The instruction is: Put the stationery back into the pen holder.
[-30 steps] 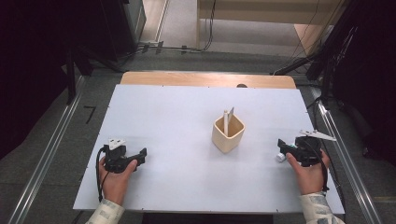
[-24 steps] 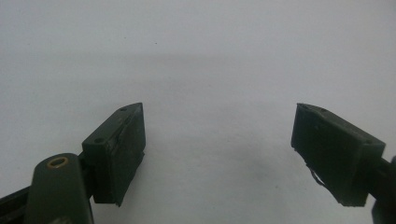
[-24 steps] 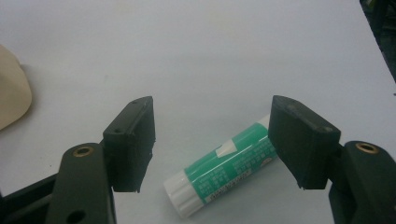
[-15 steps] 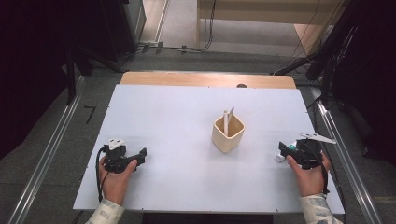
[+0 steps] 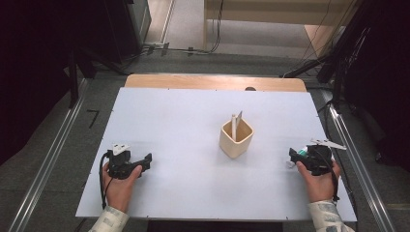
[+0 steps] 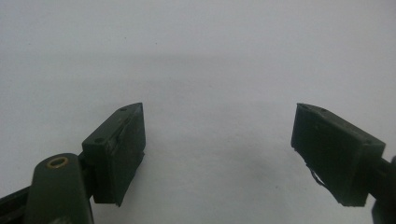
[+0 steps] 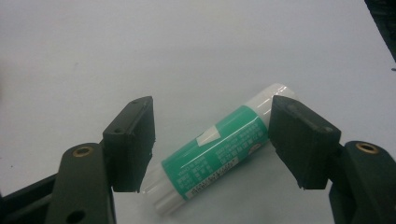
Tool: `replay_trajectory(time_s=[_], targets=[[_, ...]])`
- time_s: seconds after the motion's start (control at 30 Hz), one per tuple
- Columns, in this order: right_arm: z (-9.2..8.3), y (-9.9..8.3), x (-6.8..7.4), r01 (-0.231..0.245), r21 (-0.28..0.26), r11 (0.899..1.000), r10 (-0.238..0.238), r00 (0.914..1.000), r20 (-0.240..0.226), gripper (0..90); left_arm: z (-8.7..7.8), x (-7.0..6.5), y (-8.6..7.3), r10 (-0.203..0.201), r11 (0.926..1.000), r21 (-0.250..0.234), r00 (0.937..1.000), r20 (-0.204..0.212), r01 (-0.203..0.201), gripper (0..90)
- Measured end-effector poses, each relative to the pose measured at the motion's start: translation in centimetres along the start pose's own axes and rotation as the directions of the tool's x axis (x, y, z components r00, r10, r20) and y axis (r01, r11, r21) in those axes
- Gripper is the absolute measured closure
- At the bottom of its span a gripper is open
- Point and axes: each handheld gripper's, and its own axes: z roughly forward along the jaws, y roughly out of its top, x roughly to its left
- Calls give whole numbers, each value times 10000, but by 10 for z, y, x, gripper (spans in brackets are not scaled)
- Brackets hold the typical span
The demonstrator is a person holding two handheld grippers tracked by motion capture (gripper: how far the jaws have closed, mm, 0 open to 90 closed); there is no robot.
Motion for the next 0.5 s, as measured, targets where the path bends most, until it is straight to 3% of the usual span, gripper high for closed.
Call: replay_trajectory(time_s=[0.5], targets=[[9,-1,0,115,225,9997,-118,9998,133,311,0,0,0,-18,10000,2,10000,30,18,187]])
